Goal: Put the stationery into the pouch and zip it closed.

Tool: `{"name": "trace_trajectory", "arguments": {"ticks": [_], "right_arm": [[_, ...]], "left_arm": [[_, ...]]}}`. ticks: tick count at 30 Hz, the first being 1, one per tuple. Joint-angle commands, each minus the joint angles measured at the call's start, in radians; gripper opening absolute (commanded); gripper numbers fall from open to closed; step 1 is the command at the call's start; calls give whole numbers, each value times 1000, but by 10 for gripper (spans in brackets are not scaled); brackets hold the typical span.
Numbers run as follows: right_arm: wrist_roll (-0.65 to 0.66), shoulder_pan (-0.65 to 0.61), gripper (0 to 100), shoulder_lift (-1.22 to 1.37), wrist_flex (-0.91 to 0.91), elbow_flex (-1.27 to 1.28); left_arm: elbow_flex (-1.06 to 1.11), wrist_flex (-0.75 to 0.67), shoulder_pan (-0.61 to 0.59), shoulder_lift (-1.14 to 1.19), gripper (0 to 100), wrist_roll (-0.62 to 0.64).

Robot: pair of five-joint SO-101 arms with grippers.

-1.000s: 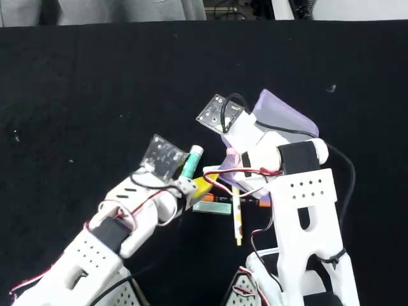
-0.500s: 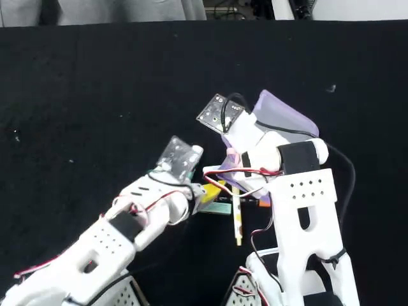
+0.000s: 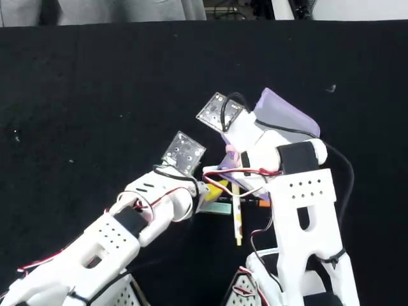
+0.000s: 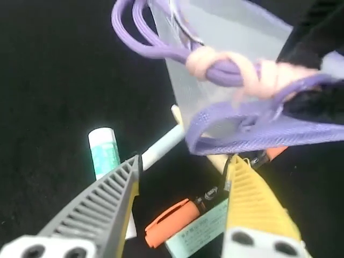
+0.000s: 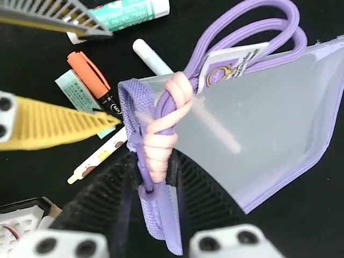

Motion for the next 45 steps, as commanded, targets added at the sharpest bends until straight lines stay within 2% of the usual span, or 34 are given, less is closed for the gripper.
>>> {"name": "trace_trajectory", "arguments": {"ticks": [1,8,12,19,24,27,32,45], "right_arm": [[-3,12,11,-4,-23,-7],[-3,9,11,-7,-21,-7],[-3,9,11,-7,-21,-7],[-3,9,11,-7,-21,-7],[-2,12,11,-7,-21,-7],[-2,14,11,-7,-21,-7],[-2,14,11,-8,-20,-2],[-2,14,11,-8,-18,-4]], "left_arm": [[-50,11,8,-86,263,18],[-41,-37,1,-66,263,17],[-59,-114,-24,55,263,18],[-163,-120,-53,252,263,23],[-168,-118,-47,218,262,32],[-173,-118,-27,161,262,91],[-157,-106,-2,89,262,72],[-150,-120,-22,147,262,69]]}}
